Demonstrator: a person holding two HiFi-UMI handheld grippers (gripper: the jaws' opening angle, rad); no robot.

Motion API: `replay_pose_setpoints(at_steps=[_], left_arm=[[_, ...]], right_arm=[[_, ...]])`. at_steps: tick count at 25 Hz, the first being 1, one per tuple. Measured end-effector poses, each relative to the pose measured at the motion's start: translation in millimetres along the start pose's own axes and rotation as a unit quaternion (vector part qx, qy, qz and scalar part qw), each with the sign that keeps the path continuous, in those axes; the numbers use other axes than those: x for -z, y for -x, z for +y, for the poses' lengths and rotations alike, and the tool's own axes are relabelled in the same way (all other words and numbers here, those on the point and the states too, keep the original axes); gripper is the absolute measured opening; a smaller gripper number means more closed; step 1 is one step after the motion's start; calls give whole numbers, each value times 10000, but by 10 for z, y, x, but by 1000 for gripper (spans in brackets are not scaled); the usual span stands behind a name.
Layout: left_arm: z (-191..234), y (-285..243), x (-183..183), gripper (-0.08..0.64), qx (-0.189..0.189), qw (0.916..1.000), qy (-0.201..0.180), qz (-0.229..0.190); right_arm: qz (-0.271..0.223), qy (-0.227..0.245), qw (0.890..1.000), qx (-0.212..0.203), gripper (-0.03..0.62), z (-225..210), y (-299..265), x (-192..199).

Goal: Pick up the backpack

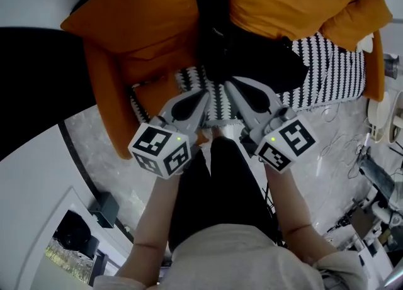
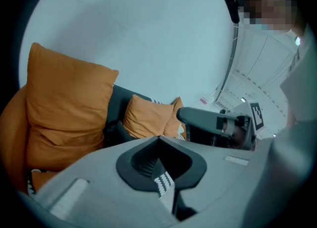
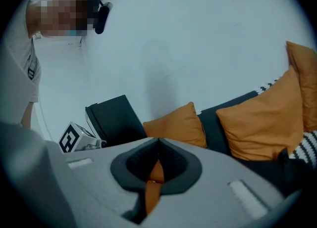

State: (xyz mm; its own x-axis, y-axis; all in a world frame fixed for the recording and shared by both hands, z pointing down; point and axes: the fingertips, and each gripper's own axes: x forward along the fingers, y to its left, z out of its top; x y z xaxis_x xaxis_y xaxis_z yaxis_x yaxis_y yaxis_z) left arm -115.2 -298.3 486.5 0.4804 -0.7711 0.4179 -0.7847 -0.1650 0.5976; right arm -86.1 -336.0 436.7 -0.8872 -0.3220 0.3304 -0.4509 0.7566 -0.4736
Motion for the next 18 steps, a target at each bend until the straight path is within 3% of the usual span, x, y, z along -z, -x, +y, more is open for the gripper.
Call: replay_pose_setpoints(at_steps=[6,18], left_arm=[[124,-180,122,6,92,9998,70,178],[548,-555,209,6,-72,9994,342,29]], right_arm=[[132,-75,9999,-33,3,-122,-239,179],[291,-400,9988,12,3,-524,-536,494]])
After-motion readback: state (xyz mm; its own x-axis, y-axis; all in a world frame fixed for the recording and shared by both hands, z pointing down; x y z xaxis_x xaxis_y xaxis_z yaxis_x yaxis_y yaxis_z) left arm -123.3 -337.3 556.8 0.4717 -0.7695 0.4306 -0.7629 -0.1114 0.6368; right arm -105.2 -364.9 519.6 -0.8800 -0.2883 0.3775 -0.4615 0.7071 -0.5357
